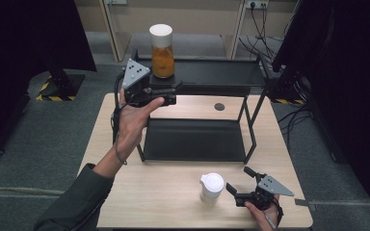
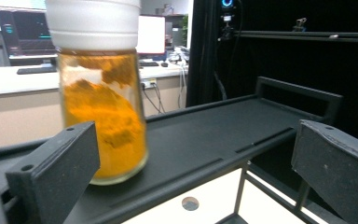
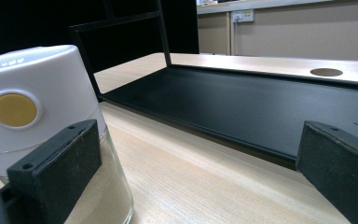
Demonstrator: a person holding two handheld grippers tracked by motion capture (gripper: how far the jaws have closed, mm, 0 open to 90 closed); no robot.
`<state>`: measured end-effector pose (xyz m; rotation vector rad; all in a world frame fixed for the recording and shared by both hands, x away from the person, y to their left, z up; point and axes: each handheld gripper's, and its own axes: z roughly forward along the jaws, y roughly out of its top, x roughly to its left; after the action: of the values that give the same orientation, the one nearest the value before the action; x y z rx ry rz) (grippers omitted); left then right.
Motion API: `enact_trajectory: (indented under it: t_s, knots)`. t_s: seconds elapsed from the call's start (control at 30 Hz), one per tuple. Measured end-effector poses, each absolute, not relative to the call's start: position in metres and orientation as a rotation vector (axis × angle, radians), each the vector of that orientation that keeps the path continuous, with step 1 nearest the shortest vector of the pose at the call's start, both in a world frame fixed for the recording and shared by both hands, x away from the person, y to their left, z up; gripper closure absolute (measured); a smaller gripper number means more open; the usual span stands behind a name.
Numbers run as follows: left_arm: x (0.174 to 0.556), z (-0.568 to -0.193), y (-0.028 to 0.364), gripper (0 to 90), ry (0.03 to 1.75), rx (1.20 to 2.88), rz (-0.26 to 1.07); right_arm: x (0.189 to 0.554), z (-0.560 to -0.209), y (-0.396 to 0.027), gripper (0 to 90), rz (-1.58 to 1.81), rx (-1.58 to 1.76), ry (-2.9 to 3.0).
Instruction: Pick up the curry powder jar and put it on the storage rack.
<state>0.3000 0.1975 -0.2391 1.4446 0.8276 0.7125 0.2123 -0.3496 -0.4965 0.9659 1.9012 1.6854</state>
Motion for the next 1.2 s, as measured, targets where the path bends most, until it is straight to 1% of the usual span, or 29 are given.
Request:
enact_trajectory:
  t_s: [0.1,0.43,0.67,1.2]
  knots:
    - [0.294,-0.247,0.197,0.1,0.810,1.448,0.718,0.212,-0.496,-0.350,0.4,1.684,0.969,1.901]
    - [0.280,-0.277,0.201,0.1,0.787,1.430,0.675,0.212,-0.497,-0.349,0.4,1.684,0.967,1.902]
    - [0.270,-0.299,0.205,0.1,0.764,1.414,0.676,0.212,-0.497,-0.349,0.4,1.684,0.969,1.903]
    - [0.255,-0.362,0.217,0.0,0.764,1.420,0.652,0.212,-0.497,-0.349,0.4,1.683,0.968,1.904]
